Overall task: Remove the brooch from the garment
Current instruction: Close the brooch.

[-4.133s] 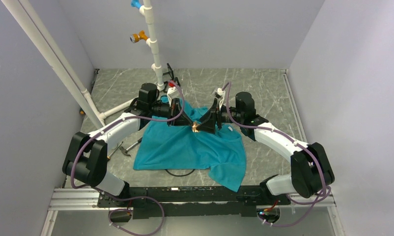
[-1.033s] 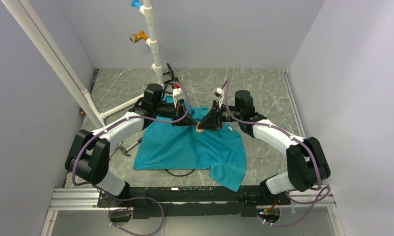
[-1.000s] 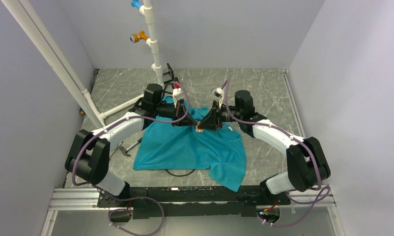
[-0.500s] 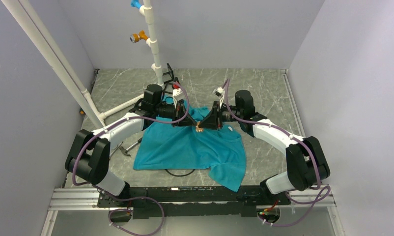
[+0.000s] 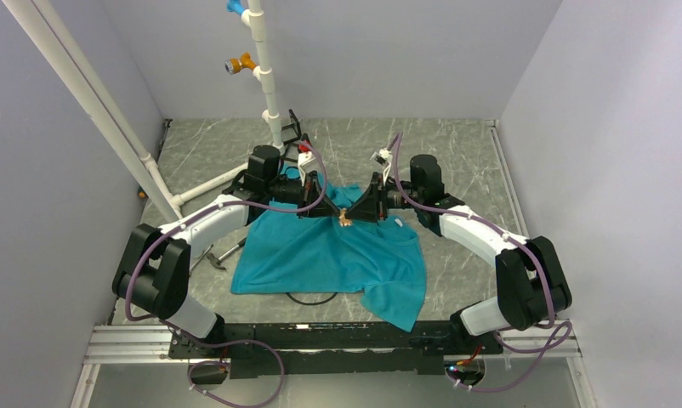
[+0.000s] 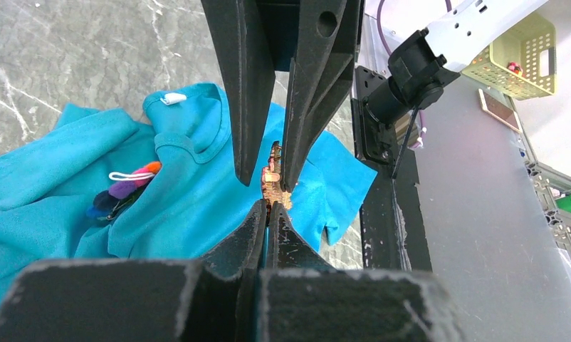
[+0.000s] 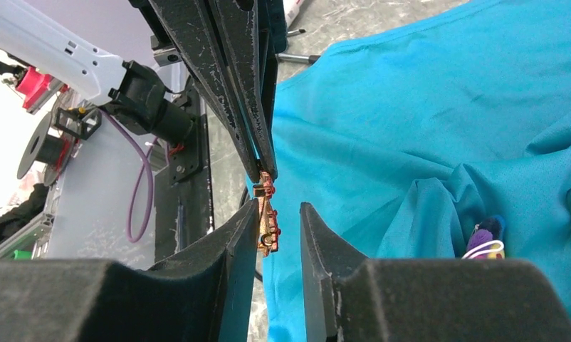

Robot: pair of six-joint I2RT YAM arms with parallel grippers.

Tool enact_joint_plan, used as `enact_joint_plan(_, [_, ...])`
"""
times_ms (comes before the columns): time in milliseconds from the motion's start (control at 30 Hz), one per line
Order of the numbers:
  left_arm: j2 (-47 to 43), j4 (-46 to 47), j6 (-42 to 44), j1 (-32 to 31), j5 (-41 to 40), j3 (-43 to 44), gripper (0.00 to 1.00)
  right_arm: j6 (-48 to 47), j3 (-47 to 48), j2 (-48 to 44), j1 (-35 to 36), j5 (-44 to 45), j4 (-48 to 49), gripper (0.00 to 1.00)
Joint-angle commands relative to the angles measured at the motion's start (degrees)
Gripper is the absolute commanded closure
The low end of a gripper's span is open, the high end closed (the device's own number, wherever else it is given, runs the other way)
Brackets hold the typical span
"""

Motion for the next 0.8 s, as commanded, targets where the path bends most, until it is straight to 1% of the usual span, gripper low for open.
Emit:
enact_joint_plan(0, [-1.2, 0.3, -1.1, 0.4, 4.8, 0.3, 1.00, -1.8, 0.1, -2.1, -1.7, 0.5, 3.4, 0.70])
enact_joint_plan(100, [-0.9, 0.7, -1.6, 0.4, 4.5, 0.4, 1.00, -1.9, 0.2, -2.4, -1.6, -0.8, 3.4, 0.66])
enact_joint_plan(333, [-0.4, 0.2, -1.6, 0.4, 3.8, 0.9, 1.00, -1.6, -0.1, -3.3, -1.6, -2.5, 4.2, 0.53])
enact_joint_plan(400, [-0.4, 0.0, -1.4, 0.4, 3.8, 1.0, 1.00, -1.6, 0.1, -3.3, -1.6, -2.6, 4.2, 0.51])
enact_joint_plan(767, [-2.0, -3.8, 1.6, 1.5, 2.9, 1.3, 1.00, -3.2, 3.0, -3.5, -2.5, -2.3, -0.2, 0.35])
